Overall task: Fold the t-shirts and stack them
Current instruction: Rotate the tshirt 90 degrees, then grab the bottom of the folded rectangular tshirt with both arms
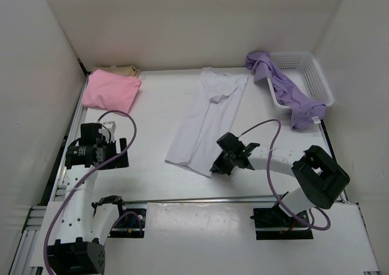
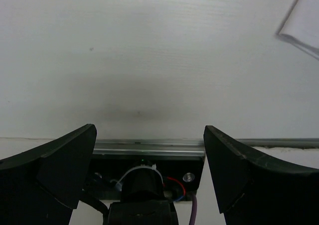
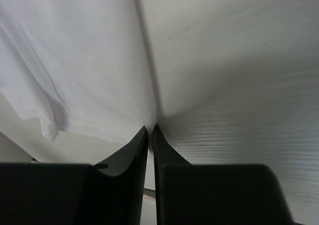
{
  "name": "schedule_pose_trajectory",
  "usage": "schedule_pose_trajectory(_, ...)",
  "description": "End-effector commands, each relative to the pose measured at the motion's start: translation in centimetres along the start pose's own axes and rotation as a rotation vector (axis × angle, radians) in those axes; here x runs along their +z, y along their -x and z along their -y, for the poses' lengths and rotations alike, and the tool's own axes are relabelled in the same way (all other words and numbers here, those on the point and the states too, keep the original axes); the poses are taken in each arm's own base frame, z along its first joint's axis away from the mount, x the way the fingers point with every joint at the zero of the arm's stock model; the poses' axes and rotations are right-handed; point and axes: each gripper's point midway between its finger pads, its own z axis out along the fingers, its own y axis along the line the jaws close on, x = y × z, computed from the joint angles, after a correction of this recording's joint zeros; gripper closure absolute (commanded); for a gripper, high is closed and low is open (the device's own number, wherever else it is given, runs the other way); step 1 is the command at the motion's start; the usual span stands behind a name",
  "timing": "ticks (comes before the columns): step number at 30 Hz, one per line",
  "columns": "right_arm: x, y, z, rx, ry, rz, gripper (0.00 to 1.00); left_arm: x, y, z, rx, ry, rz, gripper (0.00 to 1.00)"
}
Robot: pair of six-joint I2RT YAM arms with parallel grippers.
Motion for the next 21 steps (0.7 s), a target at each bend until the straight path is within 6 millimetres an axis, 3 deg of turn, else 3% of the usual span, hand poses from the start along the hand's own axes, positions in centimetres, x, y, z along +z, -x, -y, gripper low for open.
schedule_pose_trajectory(1,-0.3,-0.3,3.5,0.028,-0.105,0.016,0.93,0.1,-2.2,0.5,-0.009,-0.029,-0.105,0.0)
schedule_pose_trajectory(2,-1.2,-0.4,3.9,0.015,-0.114,0.013,1.0,0.2,-2.3,1.0,-0.003,-0.053,-0.118,0.0)
schedule_pose_trajectory(5,-2.9,0.2,6.0,-0.031,-0.147,0.05,1.0,0.2,-2.0,1.8,0.043,-0.075,-0.154,0.0)
schedule_pose_trajectory(6,-3.3,-0.1,8.4,-0.033,-0.203,0.04,1.0,0.3,-1.8,1.7,0.066,-0.057,-0.166,0.0)
schedule_pose_trajectory(8,-4.4,0.9,9.2,-0.035,-0.164,0.074,1.0,1.0,-1.0,2.9,0.167,-0.065,-0.19,0.0)
schedule_pose_trajectory(9,-4.4,0.6,10.9,-0.028,-0.184,0.058,1.0,1.3,-0.7,3.2,0.216,-0.05,-0.195,0.0)
schedule_pose_trajectory(12,-5.6,1.2,12.0,-0.026,-0.141,0.064,0.93,2.7,0.6,7.4,0.473,-0.064,-0.151,0.0)
schedule_pose_trajectory(13,-6.2,1.8,11.6,-0.016,-0.106,0.08,0.89,2.5,0.8,10.4,0.589,-0.115,-0.109,0.0)
schedule_pose_trajectory(14,-6.5,2.2,11.6,-0.063,-0.09,0.091,0.69,3.3,1.6,12.8,0.633,-0.151,-0.071,0.0)
schedule_pose_trajectory(15,-6.8,2.1,12.1,-0.065,-0.1,0.081,0.63,3.4,1.5,14.7,0.673,-0.197,-0.059,0.0)
schedule_pose_trajectory(17,-7.7,2.5,11.6,-0.095,-0.078,0.097,0.56,3.2,0.2,18.8,0.771,-0.3,-0.056,0.01)
schedule_pose_trajectory(21,-8.6,2.4,10.5,-0.158,-0.034,0.085,0.52,4.6,-3.7,23.1,0.867,-0.438,-0.158,0.03)
